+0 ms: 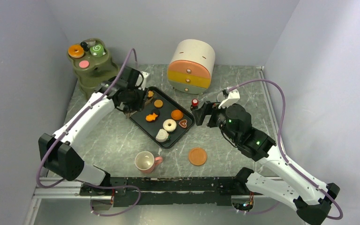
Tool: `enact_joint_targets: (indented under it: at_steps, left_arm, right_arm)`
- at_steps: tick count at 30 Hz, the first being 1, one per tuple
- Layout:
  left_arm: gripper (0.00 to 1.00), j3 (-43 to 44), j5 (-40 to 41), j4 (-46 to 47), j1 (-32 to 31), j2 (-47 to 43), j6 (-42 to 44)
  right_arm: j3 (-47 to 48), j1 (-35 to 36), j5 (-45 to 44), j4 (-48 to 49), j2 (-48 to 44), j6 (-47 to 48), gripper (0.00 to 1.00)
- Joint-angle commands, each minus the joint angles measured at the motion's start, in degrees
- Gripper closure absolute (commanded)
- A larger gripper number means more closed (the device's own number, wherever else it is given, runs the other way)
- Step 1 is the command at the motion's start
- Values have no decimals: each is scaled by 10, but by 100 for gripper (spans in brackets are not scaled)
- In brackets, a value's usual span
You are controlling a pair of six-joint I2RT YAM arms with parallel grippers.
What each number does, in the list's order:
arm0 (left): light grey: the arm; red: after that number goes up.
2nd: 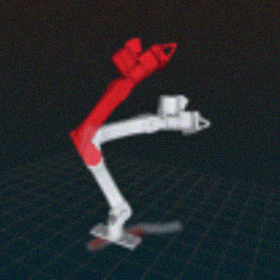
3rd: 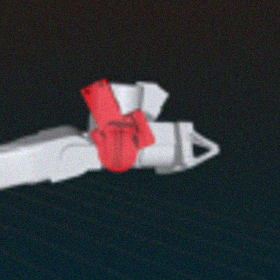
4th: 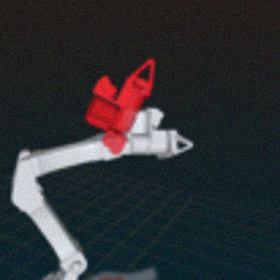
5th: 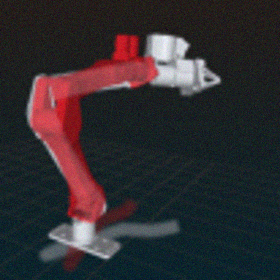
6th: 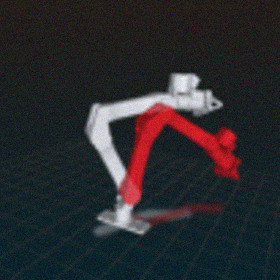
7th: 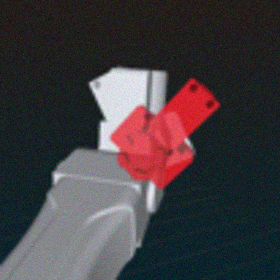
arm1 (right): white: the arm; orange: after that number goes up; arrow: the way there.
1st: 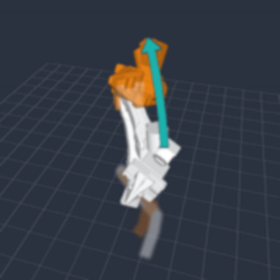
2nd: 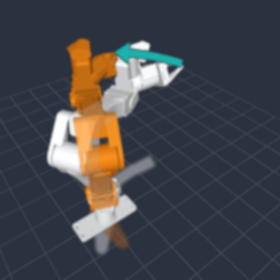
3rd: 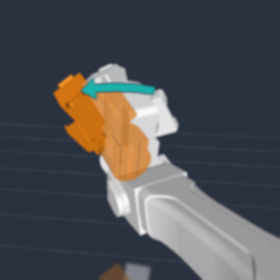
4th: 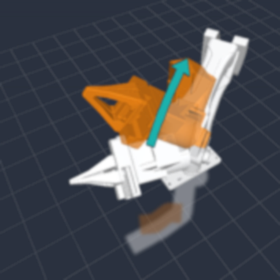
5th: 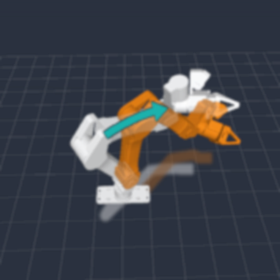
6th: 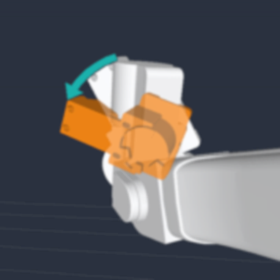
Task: Serve the afternoon tea
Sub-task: Pick up the desert from the tray.
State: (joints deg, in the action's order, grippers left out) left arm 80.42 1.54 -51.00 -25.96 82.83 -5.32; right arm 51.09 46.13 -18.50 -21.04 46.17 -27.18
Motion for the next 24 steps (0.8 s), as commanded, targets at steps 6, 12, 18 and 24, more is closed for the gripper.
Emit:
enact_joint_targets:
  at_steps: [6,12,18,24]
  left_arm:
    - [50,-51,-4,-11,-46,5,19]
    - [49,-77,1,-8,-47,12,24]
    - [48,-84,5,-12,-47,31,34]
    - [47,-84,-6,-12,-47,37,36]
  right_arm:
    - [12,-3,-2,8,2,1,7]
    - [16,-3,4,11,8,8,7]
    - [12,-3,1,18,5,5,7]
    - [11,-3,0,12,6,4,7]
